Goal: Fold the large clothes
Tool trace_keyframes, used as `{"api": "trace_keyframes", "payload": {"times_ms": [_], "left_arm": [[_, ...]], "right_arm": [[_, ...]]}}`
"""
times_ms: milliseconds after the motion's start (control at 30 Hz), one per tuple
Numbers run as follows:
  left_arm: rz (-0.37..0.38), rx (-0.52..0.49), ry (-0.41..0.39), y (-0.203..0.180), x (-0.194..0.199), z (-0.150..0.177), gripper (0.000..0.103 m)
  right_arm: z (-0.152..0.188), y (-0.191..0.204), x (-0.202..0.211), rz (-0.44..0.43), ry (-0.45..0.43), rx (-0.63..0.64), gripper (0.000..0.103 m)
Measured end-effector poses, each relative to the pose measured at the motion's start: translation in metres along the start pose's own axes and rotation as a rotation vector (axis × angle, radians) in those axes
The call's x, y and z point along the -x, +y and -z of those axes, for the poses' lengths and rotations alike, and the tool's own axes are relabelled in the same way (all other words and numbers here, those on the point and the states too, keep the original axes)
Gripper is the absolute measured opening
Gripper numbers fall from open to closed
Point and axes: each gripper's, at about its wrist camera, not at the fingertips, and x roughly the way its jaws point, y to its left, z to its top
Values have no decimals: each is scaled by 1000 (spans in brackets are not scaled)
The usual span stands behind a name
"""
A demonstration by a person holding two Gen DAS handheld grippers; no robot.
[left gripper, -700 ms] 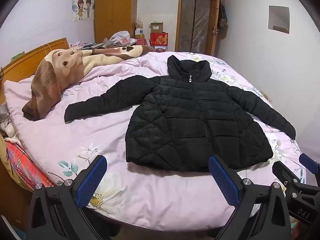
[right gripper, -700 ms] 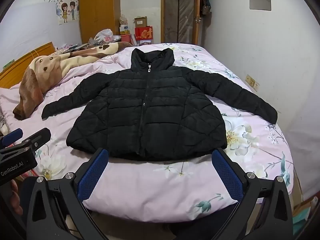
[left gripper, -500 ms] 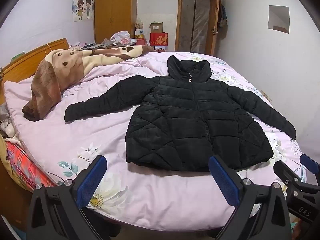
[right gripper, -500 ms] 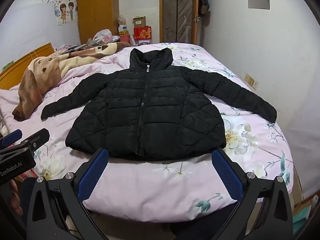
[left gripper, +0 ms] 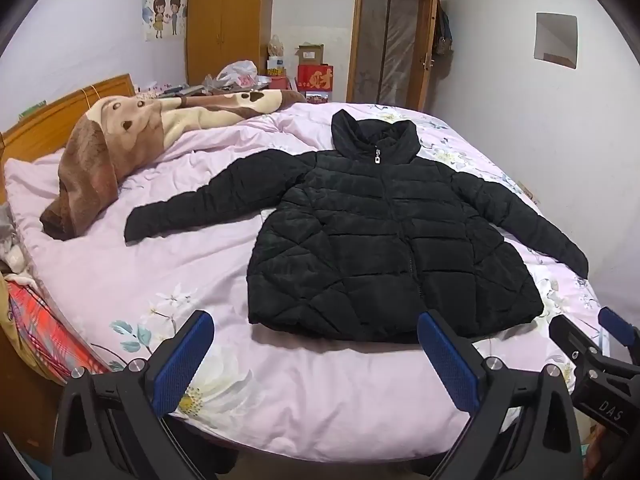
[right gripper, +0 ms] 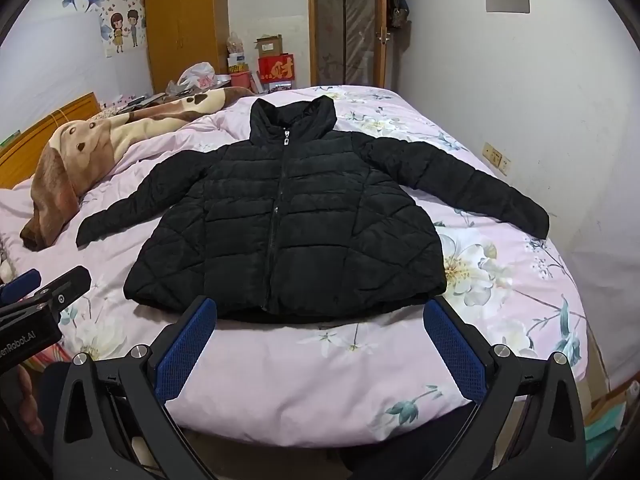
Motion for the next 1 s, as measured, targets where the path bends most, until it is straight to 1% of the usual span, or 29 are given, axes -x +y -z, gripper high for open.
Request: {"api": "trace_keyframes", "payload": {"times_ms": [167, 1000], "left_arm": [[-17, -8, -3, -2, 2, -1, 103], [-4, -6, 6, -2, 2, 1, 103]], "right_arm": [[0, -2, 1, 0, 1, -4, 103], [-1, -4, 4, 0, -12, 0, 103]]}}
